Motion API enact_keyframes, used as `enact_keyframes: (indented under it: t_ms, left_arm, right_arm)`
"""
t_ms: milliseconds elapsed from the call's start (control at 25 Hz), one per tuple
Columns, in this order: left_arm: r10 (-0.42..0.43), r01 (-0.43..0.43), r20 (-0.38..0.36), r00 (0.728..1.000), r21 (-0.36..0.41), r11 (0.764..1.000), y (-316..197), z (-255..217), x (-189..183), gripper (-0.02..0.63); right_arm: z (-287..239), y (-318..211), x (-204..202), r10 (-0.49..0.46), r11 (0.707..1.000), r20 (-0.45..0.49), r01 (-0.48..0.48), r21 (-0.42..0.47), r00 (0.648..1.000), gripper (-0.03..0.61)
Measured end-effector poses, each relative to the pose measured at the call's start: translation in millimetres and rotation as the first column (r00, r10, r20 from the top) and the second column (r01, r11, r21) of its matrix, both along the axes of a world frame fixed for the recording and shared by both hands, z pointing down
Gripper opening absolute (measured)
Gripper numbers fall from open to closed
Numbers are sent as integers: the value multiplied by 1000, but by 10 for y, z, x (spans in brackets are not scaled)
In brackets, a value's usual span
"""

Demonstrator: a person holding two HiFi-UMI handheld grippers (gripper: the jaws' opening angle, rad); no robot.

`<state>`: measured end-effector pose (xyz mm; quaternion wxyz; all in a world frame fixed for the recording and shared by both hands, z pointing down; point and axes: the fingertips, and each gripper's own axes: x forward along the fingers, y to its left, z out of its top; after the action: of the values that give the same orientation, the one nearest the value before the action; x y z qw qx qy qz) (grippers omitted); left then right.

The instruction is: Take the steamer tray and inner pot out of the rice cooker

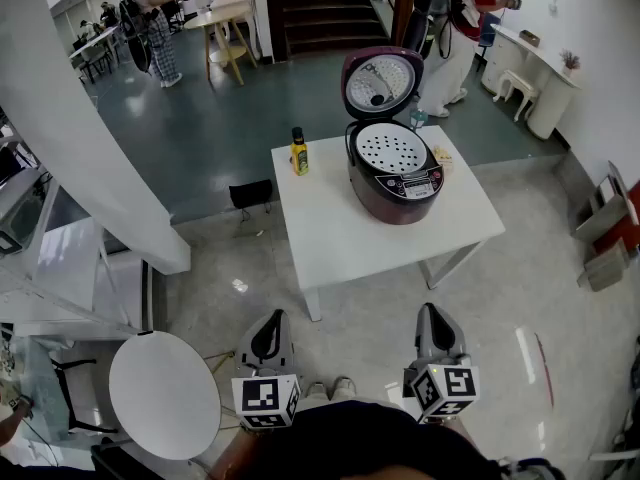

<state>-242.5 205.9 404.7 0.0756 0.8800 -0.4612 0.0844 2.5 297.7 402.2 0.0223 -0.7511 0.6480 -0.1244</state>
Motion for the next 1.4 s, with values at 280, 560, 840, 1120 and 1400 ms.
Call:
enact_keyframes:
  t_ms: [280, 560, 840, 1120, 1400]
  left_arm:
    - [13, -13, -17, 1000, 8, 1000, 19, -40, 53, 3]
    - [34, -34, -23, 999, 27, 999, 26, -79, 132, 5]
    - [79, -79, -11, 997, 5, 997, 63, 3, 169, 5]
    - [142, -141, -51, 989, 9, 990, 43, -33, 316, 393]
    - [163, -163, -71, 984, 5, 987, -13, -61, 377, 456]
  right_arm:
    - [-43, 32, 64, 20, 1000, -2, -20, 7, 1000, 5]
    - [-22, 73, 37, 23, 1000, -13, -22, 15, 1000, 6]
    - [-14, 109, 128, 69, 997, -33, -67, 35, 997, 6]
    - [-37, -10, 28, -19, 998, -53, 23, 65, 998, 277]
    - [9, -50, 139, -32, 997, -11, 33, 64, 999, 308]
